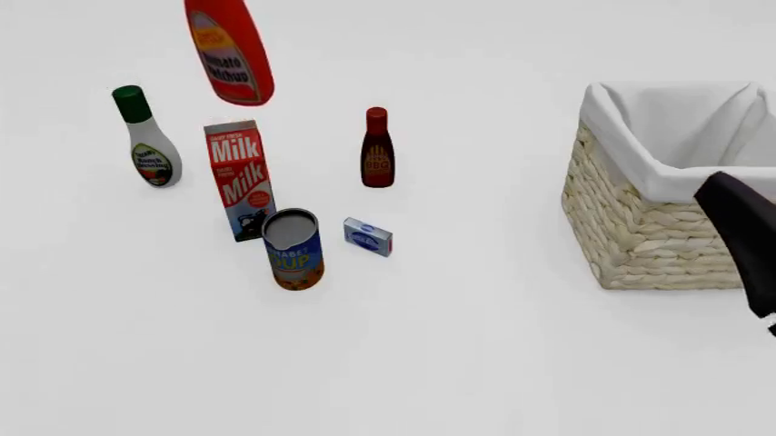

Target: Pick the ketchup and place it in the basket.

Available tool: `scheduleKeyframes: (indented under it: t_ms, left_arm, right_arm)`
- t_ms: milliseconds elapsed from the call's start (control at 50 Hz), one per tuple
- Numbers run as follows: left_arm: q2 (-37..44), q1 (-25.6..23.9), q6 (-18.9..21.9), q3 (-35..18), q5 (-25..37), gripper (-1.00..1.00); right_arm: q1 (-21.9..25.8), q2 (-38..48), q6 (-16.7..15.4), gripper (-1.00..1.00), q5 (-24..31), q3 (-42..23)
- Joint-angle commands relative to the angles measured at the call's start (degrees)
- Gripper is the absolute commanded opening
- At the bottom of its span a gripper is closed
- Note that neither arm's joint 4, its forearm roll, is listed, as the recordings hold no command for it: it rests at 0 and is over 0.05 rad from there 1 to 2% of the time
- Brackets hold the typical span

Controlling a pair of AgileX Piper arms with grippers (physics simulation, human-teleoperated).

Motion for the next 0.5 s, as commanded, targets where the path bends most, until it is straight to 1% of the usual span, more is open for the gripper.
scheduleKeyframes:
  t_ms: [20, 40, 80, 100, 120, 140, 160, 180, 220, 280, 300, 340, 360, 380, 400, 420, 500]
  left_arm:
    - [-4.58, -4.64, 1.1, 3.09, 1.92, -1.0]
    - [-4.72, -4.61, 1.5, 3.22, 1.87, -1.0]
    - [-4.81, -4.99, 1.73, 3.43, 1.94, -1.0]
    - [-4.83, -5.27, 1.22, 3.42, 2.06, -1.0]
    - [-4.92, -5.4, 1.55, 3.49, 2.03, -1.0]
    - [-4.97, -5.78, 1.74, 3.69, 2.06, -1.0]
    - [-5.04, -6.27, 1.18, 3.8, 2.15, -1.0]
    - [-5.15, -6.49, 1.65, 4.05, 2.02, -1.0]
    - [-5.24, -7.47, 1.04, 4.38, 2.13, -1.0]
    - [-5.29, -7.81, 1.35, 4.71, 1.94, -1.0]
    - [-5.3, -7.94, 1.45, 4.89, 1.81, -1.0]
    - [-4.88, -8.16, 1.55, 4.34, 2.11, -1.0]
    - [-4.79, -8.18, 2.12, 4.0, 2.26, -1.0]
    - [-4.6, -8.44, 2.37, 3.13, 2.81, -1.0]
    - [-4.55, -8.8, 2.32, 2.65, 3.14, -1.0]
    - [-4.55, -9.2, 2.49, 2.13, 3.43, -1.0]
    - [-4.56, -10.27, 2.42, 2.21, 3.38, -1.0]
  right_arm:
    - [6.7, 8.79, -1.87, 1.0, -3.33, -3.26]
    - [8.09, 10.48, -2.22, 1.0, -3.65, -3.6]
    - [8.79, 10.99, -2.1, 1.0, -3.55, -4.36]
    - [9.82, 12.36, -2.84, 1.0, -3.76, -4.82]
    - [10.76, 13.45, -3.29, 1.0, -3.95, -5.15]
    - [10.0, 13.4, -3.42, 1.0, -4.08, -5.47]
    - [11.25, 14.12, -2.5, 1.0, -3.66, -6.71]
    - [11.38, 14.85, -2.73, 1.0, -3.54, -7.39]
    - [12.04, 15.9, -2.67, 1.0, -3.52, -8.37]
    - [12.54, 17.29, -2.69, 1.0, -3.71, -9.3]
    - [13.27, 18.86, -3.28, 1.0, -3.95, -9.61]
    - [14.26, 20.21, -2.23, 1.0, -3.47, -10.66]
    - [14.83, 20.94, -2.91, 1.0, -3.43, -10.76]
    - [15.67, 21.53, -1.65, 1.0, -2.73, -11.7]
    - [15.58, 21.78, -1.88, 1.0, -2.63, -12.03]
    - [16.61, 22.63, -1.78, 1.0, -2.18, -12.76]
    - [17.44, 24.57, -1.12, 1.0, -1.85, -14.01]
